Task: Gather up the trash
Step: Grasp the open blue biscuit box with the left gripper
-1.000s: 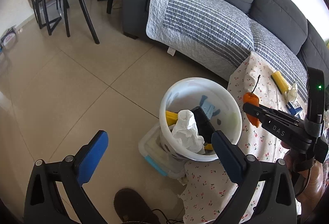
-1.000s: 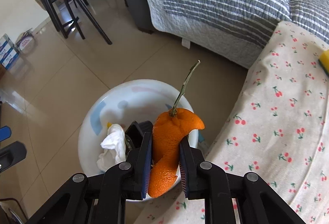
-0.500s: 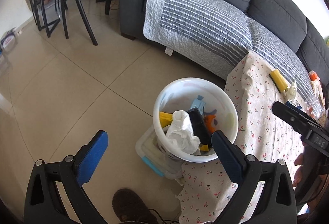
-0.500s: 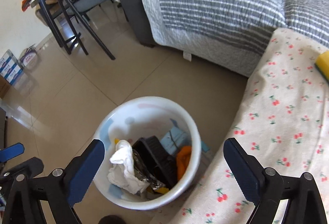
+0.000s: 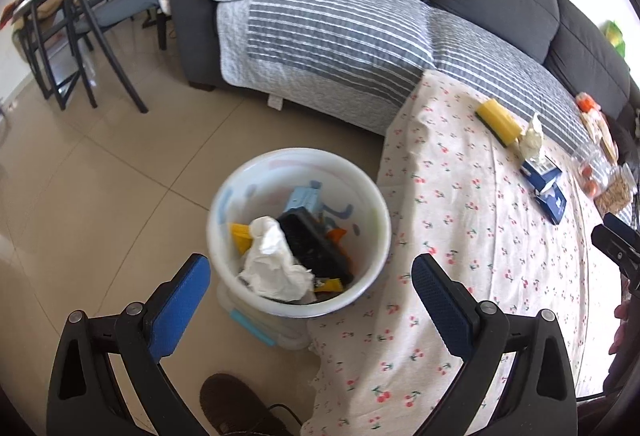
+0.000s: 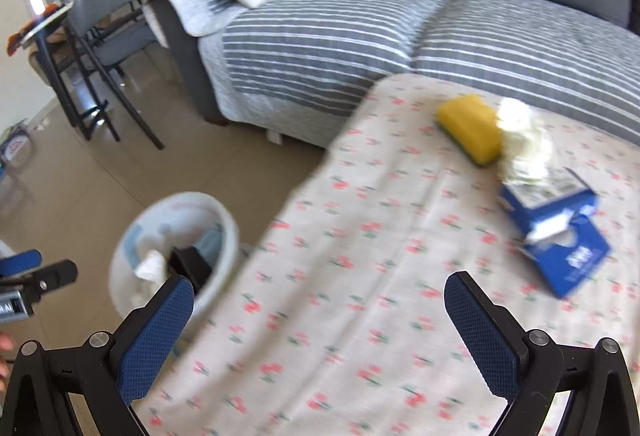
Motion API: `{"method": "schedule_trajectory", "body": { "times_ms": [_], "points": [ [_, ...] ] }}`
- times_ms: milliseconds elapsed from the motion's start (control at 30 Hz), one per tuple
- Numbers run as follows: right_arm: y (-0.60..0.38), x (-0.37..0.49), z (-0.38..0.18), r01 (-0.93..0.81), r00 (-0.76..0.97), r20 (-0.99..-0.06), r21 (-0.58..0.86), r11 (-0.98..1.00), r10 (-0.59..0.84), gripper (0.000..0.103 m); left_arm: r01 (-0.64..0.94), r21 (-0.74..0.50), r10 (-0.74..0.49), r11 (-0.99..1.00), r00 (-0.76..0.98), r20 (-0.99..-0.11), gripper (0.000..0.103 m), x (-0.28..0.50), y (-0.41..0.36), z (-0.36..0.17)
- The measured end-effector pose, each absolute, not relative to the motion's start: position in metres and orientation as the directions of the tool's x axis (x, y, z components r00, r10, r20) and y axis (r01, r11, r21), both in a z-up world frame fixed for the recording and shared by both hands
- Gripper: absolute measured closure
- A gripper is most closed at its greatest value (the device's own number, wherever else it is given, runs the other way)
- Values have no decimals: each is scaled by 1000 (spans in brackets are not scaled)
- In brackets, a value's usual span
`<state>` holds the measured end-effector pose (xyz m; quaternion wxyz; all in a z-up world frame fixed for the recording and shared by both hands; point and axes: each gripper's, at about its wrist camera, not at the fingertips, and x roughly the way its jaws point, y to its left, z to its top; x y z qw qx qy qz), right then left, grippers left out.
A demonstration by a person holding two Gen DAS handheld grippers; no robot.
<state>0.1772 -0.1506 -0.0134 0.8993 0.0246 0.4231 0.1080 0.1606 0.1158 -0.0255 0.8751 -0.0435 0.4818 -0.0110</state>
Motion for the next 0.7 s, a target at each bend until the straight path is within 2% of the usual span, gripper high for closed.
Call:
{"method": "schedule_trajectory", "body": {
  "times_ms": [233, 533, 700],
  "points": [
    [-227, 152, -14, -74, 631, -772, 38, 996, 77, 0, 36, -63, -72, 997, 539, -839, 1, 175, 61, -23],
    [-314, 138, -22, 52, 595, -803, 60, 997, 17, 0, 203, -56, -155, 978, 513, -844, 1, 191, -46, -29],
    [-351, 129, -20, 90, 590, -807, 43, 995, -18, 0, 338, -13, -194, 941, 509, -839, 1, 194, -114, -32]
  ]
}}
